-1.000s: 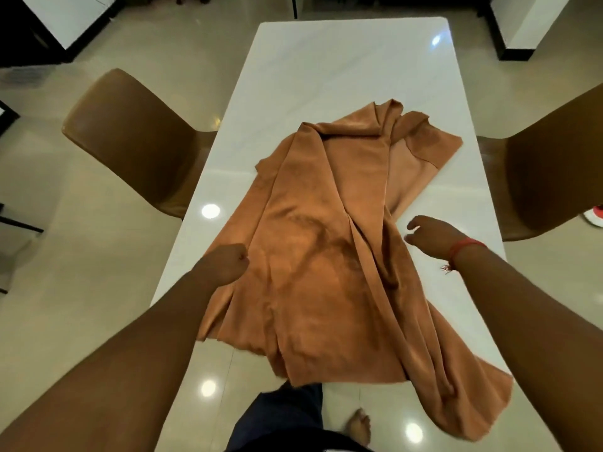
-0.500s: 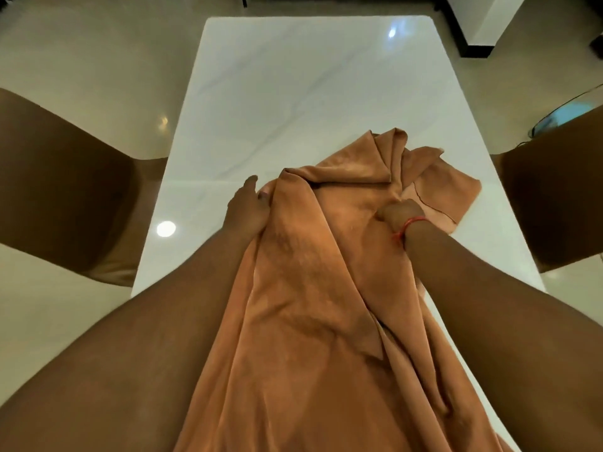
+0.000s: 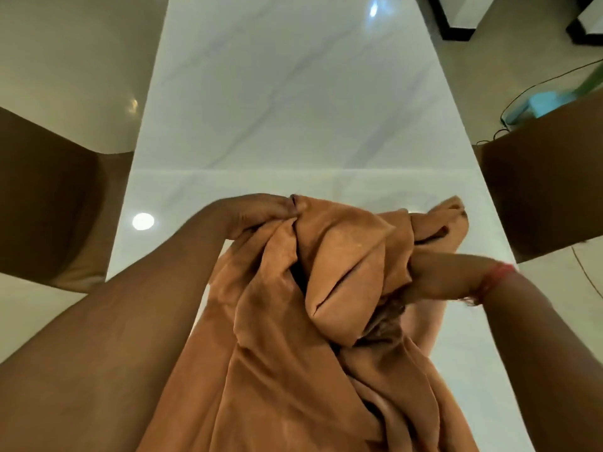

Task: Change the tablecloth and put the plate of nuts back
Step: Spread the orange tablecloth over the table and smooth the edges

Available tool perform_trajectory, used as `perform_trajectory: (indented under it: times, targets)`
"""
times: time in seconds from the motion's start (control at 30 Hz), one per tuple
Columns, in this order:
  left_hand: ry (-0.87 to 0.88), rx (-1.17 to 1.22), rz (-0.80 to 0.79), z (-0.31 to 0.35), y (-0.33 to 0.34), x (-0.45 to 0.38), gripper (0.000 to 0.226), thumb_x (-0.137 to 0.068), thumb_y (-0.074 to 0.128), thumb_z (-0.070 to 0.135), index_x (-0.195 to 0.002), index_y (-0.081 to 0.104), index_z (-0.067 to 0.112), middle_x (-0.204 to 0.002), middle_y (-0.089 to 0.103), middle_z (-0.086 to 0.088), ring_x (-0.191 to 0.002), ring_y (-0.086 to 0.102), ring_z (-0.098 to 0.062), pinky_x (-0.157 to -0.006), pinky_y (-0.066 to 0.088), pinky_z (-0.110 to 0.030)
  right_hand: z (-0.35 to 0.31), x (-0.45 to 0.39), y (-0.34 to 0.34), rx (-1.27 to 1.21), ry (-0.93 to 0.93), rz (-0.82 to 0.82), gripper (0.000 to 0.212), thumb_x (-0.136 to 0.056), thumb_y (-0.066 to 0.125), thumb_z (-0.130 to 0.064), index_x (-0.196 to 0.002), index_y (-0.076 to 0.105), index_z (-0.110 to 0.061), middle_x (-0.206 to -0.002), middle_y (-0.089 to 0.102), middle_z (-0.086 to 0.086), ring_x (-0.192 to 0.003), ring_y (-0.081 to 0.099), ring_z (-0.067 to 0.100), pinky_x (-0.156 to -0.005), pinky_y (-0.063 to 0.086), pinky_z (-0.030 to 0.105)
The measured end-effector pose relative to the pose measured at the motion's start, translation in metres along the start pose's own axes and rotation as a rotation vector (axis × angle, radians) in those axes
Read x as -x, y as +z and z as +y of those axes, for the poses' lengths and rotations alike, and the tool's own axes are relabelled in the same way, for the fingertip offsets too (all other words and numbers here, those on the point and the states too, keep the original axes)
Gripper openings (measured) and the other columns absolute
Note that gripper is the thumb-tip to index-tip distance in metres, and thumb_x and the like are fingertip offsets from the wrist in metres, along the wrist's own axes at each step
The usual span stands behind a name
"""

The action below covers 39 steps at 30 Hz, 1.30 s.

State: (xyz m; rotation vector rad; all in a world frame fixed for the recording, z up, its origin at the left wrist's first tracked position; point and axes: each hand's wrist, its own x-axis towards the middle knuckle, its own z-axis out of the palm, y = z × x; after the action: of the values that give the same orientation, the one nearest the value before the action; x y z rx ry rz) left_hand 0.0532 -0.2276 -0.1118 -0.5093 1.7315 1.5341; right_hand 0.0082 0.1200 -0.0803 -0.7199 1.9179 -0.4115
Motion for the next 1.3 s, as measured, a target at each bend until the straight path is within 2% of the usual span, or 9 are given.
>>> perform_trajectory:
  times: [0.13,0.2,0.3,0.57,0.73,0.8,0.97,1.17,1.3]
  targets:
    - [0.238,-0.189,0.081,0.013,0.023,0.014,0.019,-0.093,0.065,0.041,-0.102,0.073,0.027,-0.101,0.075,0.008,-0.095,0.071,-0.009,-0.078,0.056,-0.023,0.018,0.000,-0.036,-0.098,0.102,0.972,0.032,-0.086,0.065,-0.021,-0.115,0.061,-0.033,-0.118,0.054,-0.024,-0.114,0.057,0.015,-0.087,0.044,0.023]
    - [0.368,-0.190,0.127,0.022,0.029,0.027,0.019,-0.096,0.061,0.040,-0.094,0.074,0.026,-0.090,0.074,0.010,-0.083,0.069,-0.004,-0.069,0.052,-0.015,0.001,-0.015,-0.034,-0.014,0.024,0.788,0.063,-0.085,0.070,-0.032,-0.142,0.042,-0.029,-0.135,0.042,-0.028,-0.128,0.045,0.012,-0.101,0.036,0.024]
    - [0.525,-0.123,0.174,0.040,0.038,0.050,0.018,-0.095,0.063,0.034,-0.091,0.075,0.021,-0.087,0.072,0.009,-0.083,0.067,-0.002,-0.071,0.051,-0.014,-0.018,-0.034,-0.032,0.204,0.033,0.444,0.028,-0.090,0.064,-0.033,-0.115,0.064,-0.022,-0.119,0.066,0.001,-0.108,0.059,0.023,-0.092,0.046,0.033]
    - [0.880,0.349,0.503,0.089,0.022,0.113,0.036,-0.101,0.052,0.020,-0.074,0.074,0.019,-0.062,0.056,0.001,-0.061,0.050,-0.011,-0.065,0.050,-0.022,-0.088,0.028,-0.115,0.058,-0.455,1.657,0.012,-0.087,0.055,-0.014,-0.089,0.067,-0.011,-0.087,0.067,0.006,-0.080,0.054,0.007,-0.075,0.040,0.014]
    - [0.633,0.064,0.647,0.078,0.046,0.103,0.016,-0.099,0.058,0.025,-0.112,0.062,0.018,-0.096,0.063,0.002,-0.083,0.063,-0.015,-0.079,0.057,-0.039,-0.113,0.056,-0.062,0.178,-0.702,1.150,0.012,-0.088,0.059,-0.010,-0.095,0.069,-0.011,-0.090,0.065,-0.002,-0.084,0.057,0.010,-0.076,0.048,0.028]
    - [0.544,-0.125,0.642,0.070,0.064,0.092,0.054,-0.094,0.064,0.038,-0.142,0.041,0.034,-0.117,0.059,0.009,-0.095,0.064,-0.011,-0.081,0.057,-0.030,-0.118,0.054,-0.027,0.348,-0.730,0.792,0.012,-0.087,0.060,-0.015,-0.093,0.070,-0.019,-0.088,0.064,-0.009,-0.080,0.054,0.005,-0.073,0.048,0.029]
    - [0.286,-0.842,0.265,0.042,0.097,0.065,0.069,-0.087,0.065,0.056,-0.148,0.036,0.042,-0.123,0.059,0.014,-0.110,0.055,-0.010,-0.088,0.044,-0.028,-0.093,0.030,0.039,0.419,-0.515,0.139,0.023,-0.095,0.055,-0.032,-0.116,0.065,-0.034,-0.112,0.067,-0.012,-0.096,0.060,0.008,-0.086,0.052,0.034]
    - [0.238,-1.050,0.257,0.012,0.101,0.053,0.012,-0.093,0.060,0.044,-0.086,0.057,0.035,-0.082,0.057,0.016,-0.082,0.056,-0.011,-0.063,0.038,-0.027,-0.030,0.002,0.013,0.081,-0.102,0.981,0.053,-0.088,0.060,-0.037,-0.138,0.040,-0.036,-0.142,0.044,-0.010,-0.095,0.062,0.014,-0.066,0.047,0.025]
    - [0.344,-0.729,0.545,0.007,0.089,0.063,0.012,-0.096,0.057,0.037,-0.087,0.059,0.029,-0.081,0.058,0.014,-0.073,0.056,-0.005,-0.059,0.040,-0.023,-0.016,-0.026,-0.009,0.314,0.091,0.684,0.049,-0.092,0.056,-0.030,-0.138,0.040,-0.030,-0.123,0.061,0.005,-0.093,0.065,0.026,-0.066,0.052,0.033]
